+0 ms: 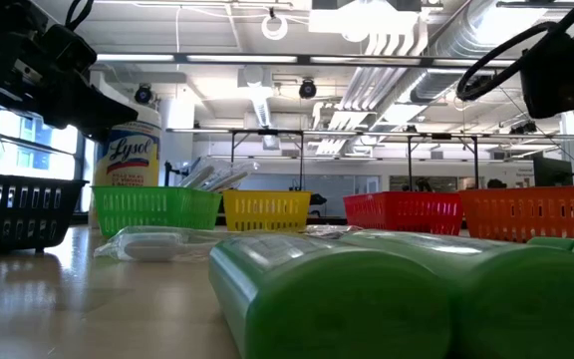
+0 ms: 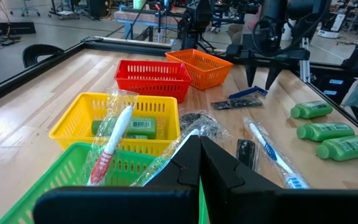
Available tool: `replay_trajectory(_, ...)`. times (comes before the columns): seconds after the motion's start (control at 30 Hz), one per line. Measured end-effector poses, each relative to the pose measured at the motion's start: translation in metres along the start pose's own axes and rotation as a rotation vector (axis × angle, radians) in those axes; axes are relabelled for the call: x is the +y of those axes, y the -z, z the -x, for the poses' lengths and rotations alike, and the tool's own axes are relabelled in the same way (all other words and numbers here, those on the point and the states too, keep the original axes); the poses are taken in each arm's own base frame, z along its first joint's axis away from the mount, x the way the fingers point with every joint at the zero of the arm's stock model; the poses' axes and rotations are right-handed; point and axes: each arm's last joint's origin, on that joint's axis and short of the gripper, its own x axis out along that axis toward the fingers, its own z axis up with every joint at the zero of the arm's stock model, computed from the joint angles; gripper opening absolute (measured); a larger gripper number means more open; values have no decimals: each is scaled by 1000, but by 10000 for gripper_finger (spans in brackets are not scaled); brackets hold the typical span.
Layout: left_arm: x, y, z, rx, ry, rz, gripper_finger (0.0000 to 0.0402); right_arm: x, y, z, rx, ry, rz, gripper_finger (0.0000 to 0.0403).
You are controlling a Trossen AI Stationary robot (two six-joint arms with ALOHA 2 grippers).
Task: Pick & Place Travel size toiletries
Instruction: Put the left blue razor into the black basket
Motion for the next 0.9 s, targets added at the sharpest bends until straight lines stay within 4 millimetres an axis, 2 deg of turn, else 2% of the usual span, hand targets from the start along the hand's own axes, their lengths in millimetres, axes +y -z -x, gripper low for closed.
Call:
replay_trajectory(0.2, 0, 0, 0, 0, 0, 0, 0, -1, -1, -6, 6, 22, 2, 191)
replay_trajectory(0.33, 0, 0, 0, 1, 0, 0, 0, -2, 2, -23, 35, 79, 7, 170)
replay_trajectory(0.47, 0, 0, 0, 1, 0, 0, 0, -4, 3, -26, 21, 105, 13, 142)
replay_trajectory(0.6, 0, 0, 0, 0, 0, 0, 0, -4, 2, -20, 7, 85, 12, 96)
replay_trajectory(0.73, 0, 0, 0, 1, 0, 0, 0, -5, 1, -13, 5, 75, 43, 31)
replay_trajectory(0.9, 0, 0, 0, 0, 0, 0, 0, -1, -3, 2, -22, -1, 66, 25)
